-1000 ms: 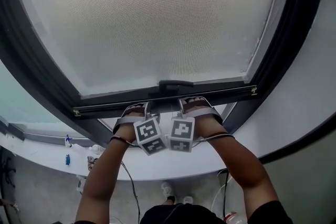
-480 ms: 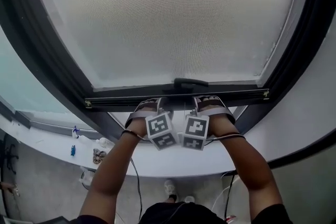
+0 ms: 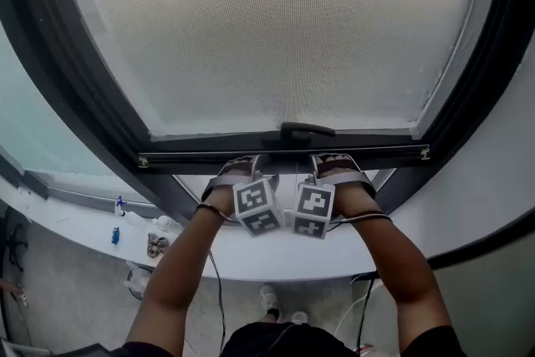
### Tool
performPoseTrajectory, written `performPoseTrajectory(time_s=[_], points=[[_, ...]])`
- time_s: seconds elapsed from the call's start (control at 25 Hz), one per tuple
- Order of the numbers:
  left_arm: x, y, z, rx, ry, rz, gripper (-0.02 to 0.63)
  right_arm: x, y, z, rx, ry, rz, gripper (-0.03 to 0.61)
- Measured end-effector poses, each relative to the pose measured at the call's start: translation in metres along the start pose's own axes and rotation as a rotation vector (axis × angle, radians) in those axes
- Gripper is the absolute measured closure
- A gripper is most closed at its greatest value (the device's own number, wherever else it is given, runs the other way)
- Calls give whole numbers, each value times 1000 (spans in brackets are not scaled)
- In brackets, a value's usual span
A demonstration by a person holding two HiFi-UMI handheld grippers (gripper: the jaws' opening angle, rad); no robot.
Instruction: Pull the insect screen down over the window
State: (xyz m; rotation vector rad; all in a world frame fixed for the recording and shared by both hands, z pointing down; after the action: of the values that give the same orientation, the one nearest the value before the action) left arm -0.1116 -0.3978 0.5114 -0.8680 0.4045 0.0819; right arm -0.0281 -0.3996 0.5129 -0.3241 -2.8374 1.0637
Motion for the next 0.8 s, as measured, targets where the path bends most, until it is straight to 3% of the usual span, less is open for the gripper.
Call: performPoseTrajectory(time_s=[0.16,0.48,0.8], points=[[-2,-5,0,-8,16,21,463,1,-1,0,0,-15,10,377],[2,-3,1,70,-20,-30,463,4,-10,1,-62,-38,30,378],[1,-8,-2,74,-77,-77,463,5,-14,4,-115,-38,42,379]])
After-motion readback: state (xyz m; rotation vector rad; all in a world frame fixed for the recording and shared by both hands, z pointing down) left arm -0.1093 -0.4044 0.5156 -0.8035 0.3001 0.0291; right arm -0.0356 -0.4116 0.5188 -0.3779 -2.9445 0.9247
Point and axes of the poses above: the fingertips, and each gripper's own axes: y backward along the fingers, z to its right, x out of its top, the point moved 6 cm from there along y, backward along the fingers, and after that the axes turned 5 degrees about -x, right-handed, at the moved point
